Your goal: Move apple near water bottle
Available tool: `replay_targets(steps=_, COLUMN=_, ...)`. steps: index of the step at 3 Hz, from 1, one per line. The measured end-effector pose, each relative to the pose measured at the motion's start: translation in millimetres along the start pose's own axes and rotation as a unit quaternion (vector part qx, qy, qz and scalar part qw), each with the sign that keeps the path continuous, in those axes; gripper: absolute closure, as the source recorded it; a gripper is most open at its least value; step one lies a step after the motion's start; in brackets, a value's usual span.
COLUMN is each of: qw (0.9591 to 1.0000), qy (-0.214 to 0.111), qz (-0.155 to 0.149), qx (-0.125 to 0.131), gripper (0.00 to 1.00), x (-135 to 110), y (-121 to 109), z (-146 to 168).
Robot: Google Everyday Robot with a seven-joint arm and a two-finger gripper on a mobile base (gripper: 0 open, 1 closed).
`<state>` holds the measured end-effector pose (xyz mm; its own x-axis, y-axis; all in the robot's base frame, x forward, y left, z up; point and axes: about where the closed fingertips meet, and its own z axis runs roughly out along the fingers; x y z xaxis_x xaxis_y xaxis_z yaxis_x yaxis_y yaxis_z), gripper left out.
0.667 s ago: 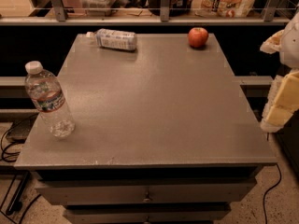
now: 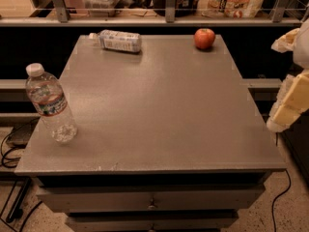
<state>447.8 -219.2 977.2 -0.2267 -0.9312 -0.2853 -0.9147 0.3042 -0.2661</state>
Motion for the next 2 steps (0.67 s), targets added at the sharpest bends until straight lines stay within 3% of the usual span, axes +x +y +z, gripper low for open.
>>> replay_targets(steps=1, qw=0.9977, qy=-0.055, qz=0.024, qx=0.032, gripper=0.0, x=-1, y=-25, z=6)
replay_targets(steps=2, qw=0.9904, qy=-0.105, qz=0.048, qx=0.075, gripper=0.0, x=-8, y=-68, z=16)
